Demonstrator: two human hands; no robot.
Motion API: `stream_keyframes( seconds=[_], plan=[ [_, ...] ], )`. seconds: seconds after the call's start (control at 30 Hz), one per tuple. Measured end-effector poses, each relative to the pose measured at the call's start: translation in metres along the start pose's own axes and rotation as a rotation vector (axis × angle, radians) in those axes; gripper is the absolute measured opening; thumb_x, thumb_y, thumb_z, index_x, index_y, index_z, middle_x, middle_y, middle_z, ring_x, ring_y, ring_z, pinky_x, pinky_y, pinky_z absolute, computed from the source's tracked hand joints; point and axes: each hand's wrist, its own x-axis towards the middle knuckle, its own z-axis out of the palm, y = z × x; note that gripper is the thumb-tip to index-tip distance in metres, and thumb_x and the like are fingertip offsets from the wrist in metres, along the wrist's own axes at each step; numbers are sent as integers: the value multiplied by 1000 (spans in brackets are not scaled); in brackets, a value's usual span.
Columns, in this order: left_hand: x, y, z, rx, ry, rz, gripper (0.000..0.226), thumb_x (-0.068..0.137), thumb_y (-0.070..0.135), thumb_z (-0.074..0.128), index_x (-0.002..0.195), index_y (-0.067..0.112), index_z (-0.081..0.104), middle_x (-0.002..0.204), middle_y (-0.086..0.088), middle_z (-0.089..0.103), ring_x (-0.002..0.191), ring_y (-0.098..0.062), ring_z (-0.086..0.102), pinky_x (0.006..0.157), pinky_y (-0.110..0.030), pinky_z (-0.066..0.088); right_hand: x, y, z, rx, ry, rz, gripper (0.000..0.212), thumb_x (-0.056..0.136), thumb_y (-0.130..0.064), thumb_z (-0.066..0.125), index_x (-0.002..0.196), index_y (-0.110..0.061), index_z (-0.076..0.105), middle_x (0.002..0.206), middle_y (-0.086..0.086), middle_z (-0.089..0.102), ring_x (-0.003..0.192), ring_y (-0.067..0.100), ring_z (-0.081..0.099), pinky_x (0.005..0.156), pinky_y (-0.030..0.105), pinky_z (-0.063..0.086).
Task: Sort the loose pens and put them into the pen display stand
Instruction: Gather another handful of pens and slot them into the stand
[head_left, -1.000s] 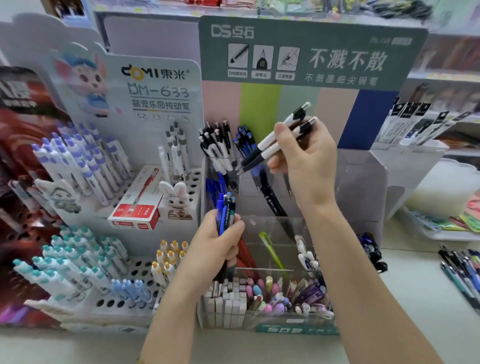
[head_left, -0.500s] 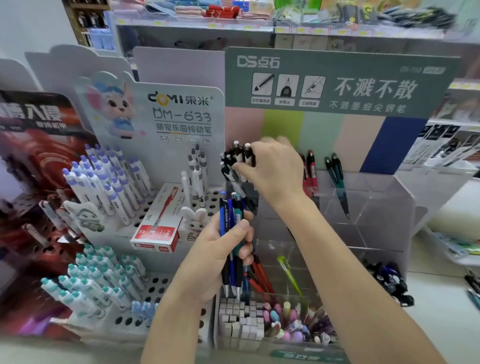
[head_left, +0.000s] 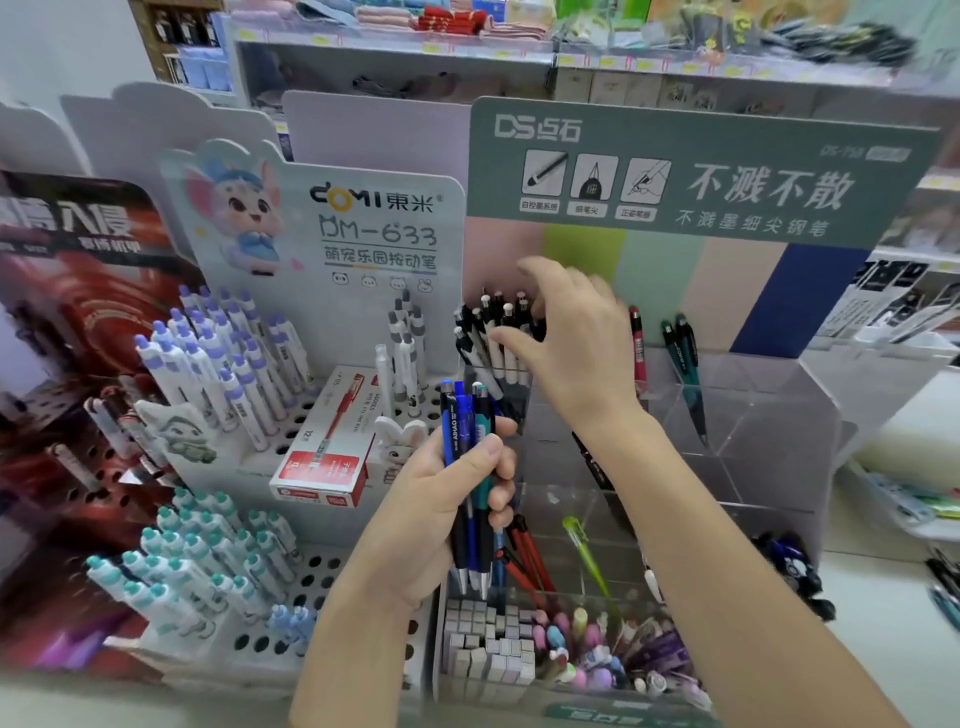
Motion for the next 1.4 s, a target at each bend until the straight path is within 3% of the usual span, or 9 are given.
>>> stream_keyframes(
  seconds=[0.23,0.33,0.5,0.63,0.73,0.83,1.1,1.3,1.4],
  plan=[
    [-1,0,-4,9,35,18,30,86,16,55,113,5,53,71,-3,53,58,-12,47,51,-23,44,-15,-24,21,42,-60,-114,56,72,-27,80,116,2,60,104,17,61,87,34,63,62,35,52],
    [-3,0,-9,15,44,22,26,88,14,58,112,6,57,72,-3,54,58,-11,48,52,-23,44,-7,-27,23,-47,-98,-110,51,62,-36,86,93,-3,62,90,13,59,64,28,61,45,26,38],
    [-4,2,-9,-43,-35,8,35,82,9,56,117,3,56,77,-5,59,60,-12,49,51,-23,44,3,-29,26,-141,-60,-52,34,56,-11,86,69,-7,54,76,13,55,41,26,49,39,19,17],
    [-4,2,-7,-106,-90,-3,38,80,1,48,117,1,55,80,-8,60,59,-12,49,50,-24,43,6,-27,18,-147,-158,-87,22,83,-20,70,94,-4,62,97,13,55,68,32,59,49,31,36],
    [-3,2,-7,-141,-108,-19,43,77,-3,43,119,-1,53,82,-12,63,57,-14,52,50,-25,45,2,-21,-6,114,-138,-80,33,91,-20,61,123,-9,59,106,9,56,79,25,58,70,35,49],
    [-4,1,-3,-127,-130,-27,46,77,-1,42,121,-2,52,91,-17,67,58,-16,55,51,-26,47,-7,-15,-31,368,-47,-12,23,91,-11,60,113,-9,66,92,-3,59,68,8,51,72,22,47],
    [0,-2,12,-12,-140,-96,37,82,15,55,115,-1,60,76,-16,68,54,-18,57,54,-25,50,-39,-3,-62,903,-710,430,14,88,-17,66,91,-3,68,77,8,61,61,0,62,54,15,51],
    [4,-5,31,-60,-125,-128,41,85,15,47,123,3,54,109,-18,71,91,-28,72,64,-34,60,-49,16,-57,930,-604,493,22,87,-21,66,83,1,66,73,9,64,63,13,60,58,23,51],
    [6,-8,36,-59,-118,-149,39,83,17,49,118,3,57,106,-20,71,87,-27,72,67,-38,61,-53,22,-58,914,-526,508,28,86,-23,68,82,4,64,68,8,59,59,11,54,54,19,46]
  ],
)
